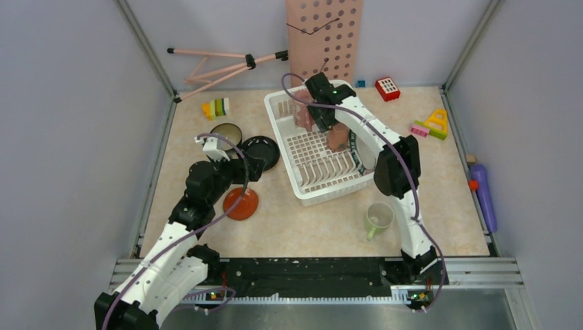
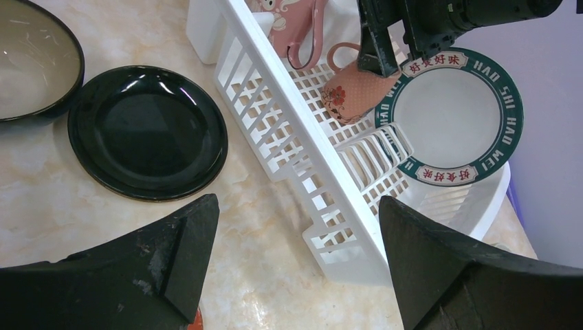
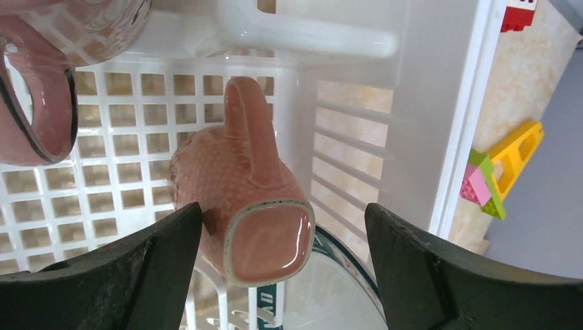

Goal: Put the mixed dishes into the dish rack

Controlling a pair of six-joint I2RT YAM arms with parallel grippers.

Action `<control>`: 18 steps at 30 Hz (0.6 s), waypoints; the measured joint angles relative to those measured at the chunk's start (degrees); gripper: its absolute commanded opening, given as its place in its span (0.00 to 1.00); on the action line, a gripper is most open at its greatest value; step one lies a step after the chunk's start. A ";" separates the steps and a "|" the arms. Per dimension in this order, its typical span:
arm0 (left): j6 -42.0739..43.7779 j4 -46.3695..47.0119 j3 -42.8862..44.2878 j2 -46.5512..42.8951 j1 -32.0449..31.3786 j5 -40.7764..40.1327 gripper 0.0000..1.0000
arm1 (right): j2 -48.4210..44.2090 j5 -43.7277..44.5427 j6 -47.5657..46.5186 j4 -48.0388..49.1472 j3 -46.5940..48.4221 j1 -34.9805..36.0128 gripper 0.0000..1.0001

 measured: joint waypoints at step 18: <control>0.72 -0.31 0.00 -0.02 0.00 -1.29 0.92 | 0.22 -1.05 -4.72 1.60 0.83 2.10 0.79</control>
